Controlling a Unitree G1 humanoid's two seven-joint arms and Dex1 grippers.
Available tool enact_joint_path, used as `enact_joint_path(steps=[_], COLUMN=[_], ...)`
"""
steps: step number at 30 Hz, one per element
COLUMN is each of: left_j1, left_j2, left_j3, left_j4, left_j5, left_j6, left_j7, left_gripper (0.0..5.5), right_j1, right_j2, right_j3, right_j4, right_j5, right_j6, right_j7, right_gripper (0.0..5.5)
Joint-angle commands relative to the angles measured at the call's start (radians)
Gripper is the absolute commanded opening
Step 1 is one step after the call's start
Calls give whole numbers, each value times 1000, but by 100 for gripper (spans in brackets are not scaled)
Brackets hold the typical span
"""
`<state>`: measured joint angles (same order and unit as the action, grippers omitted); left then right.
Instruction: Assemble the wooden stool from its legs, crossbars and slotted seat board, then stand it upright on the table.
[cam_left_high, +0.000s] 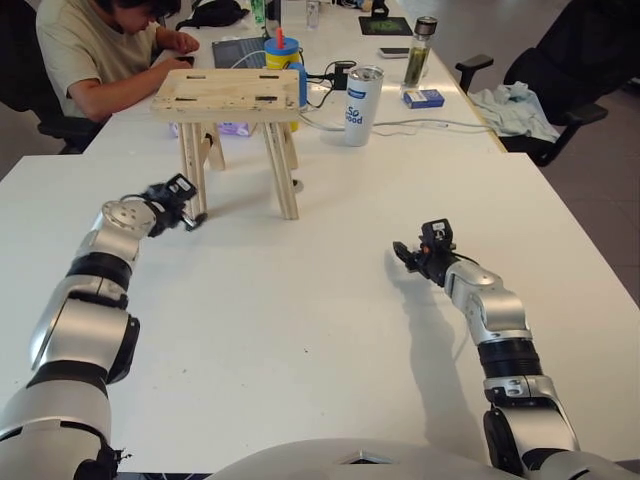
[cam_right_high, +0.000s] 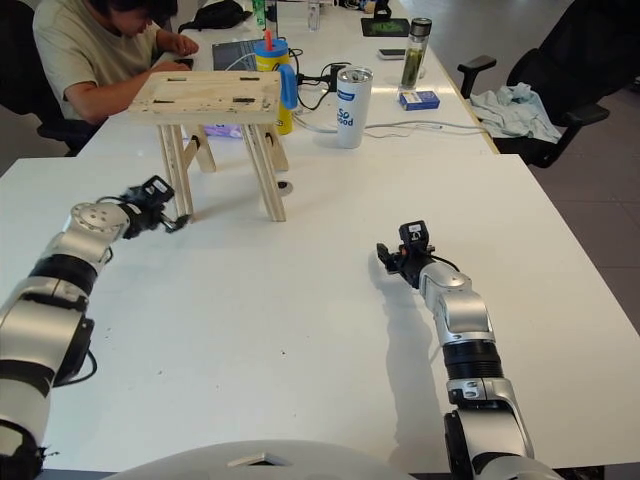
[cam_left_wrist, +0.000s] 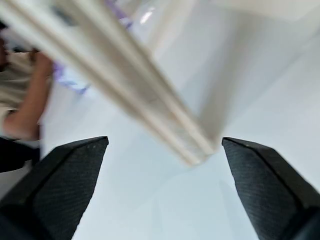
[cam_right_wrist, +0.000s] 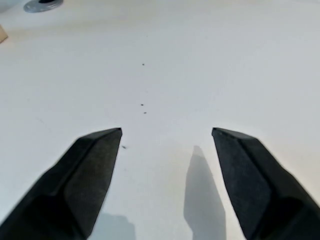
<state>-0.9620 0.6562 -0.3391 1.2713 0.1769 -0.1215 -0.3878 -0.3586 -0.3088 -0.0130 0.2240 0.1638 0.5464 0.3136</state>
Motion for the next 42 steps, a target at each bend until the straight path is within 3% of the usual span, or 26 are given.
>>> enact_joint_path(steps=[1,8,12,16,19,22,27,42], left_j1=[-64,77,365,600,717,765,667,479], left_j2=[27,-32,-197,-403,-561,-636,-658,-581], left_j3=[43,309,492,406,326,293,298,348], left_j4=[80,-19,-526,-1014,-1157,-1218,-1239,-1117], left_j5=[42,-173,-375,-323,-370,-329,-201,-255], left_j6=[-39,-177,-185,-70,-14,38,127,173], left_j7=[17,-35,127,323,374,431,525,333], left_gripper=[422,422,422,422,422,422,422,422], right_j1=[-33,-62,-91,-90,-110,-126,-126,-157], right_j2=[14,45,68,91,100,132,167,306], right_j3=[34,-12,-54,-100,-67,-61,-55,9], right_j4=[2,-1,-7,-7,13,33,40,67], right_j5=[-20,4,5,3,-45,-24,-41,-101], right_j6=[-13,-102,-213,-227,-236,-283,-355,-480], right_j7=[19,12,-25,-115,-165,-160,-194,-269], right_gripper=[338,338,338,338,338,338,338,338])
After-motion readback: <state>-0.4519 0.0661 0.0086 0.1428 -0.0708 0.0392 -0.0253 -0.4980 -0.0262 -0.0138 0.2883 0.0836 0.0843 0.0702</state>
